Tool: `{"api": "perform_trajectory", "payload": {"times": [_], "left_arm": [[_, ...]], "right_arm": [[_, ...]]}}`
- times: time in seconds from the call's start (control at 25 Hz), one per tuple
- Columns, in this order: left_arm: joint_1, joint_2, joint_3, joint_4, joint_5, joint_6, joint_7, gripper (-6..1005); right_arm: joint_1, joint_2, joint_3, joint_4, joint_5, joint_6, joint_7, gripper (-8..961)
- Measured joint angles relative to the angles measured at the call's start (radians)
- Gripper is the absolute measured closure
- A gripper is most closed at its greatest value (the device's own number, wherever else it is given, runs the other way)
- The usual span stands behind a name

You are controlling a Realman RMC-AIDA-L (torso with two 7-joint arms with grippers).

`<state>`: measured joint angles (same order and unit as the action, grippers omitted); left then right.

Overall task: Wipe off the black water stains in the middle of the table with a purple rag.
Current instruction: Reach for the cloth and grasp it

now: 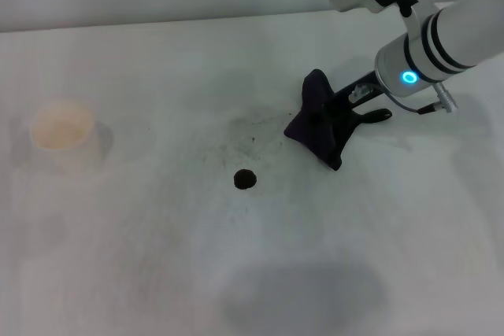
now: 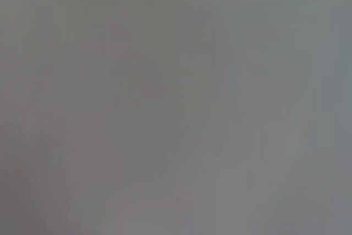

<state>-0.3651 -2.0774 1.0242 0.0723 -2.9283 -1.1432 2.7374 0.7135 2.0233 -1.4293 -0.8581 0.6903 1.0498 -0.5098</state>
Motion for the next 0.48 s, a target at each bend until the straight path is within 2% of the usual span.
{"api": "perform_trajectory", "payload": {"times": [0.28,0.48], "left_arm": [[0.000,-0.002,-0.004,-0.002,0.001,0.001,0.001,122],[0.000,-0.004,-0.003,-0.004,0.001,0.001,0.001,122]], "right_arm": [[0.000,-0.002,0.004,0.040,0.013,-0.015,-0.005,314],[-0.005,-0.002,0.000,0.047,0.014,-0.047,-0.022,450]]}}
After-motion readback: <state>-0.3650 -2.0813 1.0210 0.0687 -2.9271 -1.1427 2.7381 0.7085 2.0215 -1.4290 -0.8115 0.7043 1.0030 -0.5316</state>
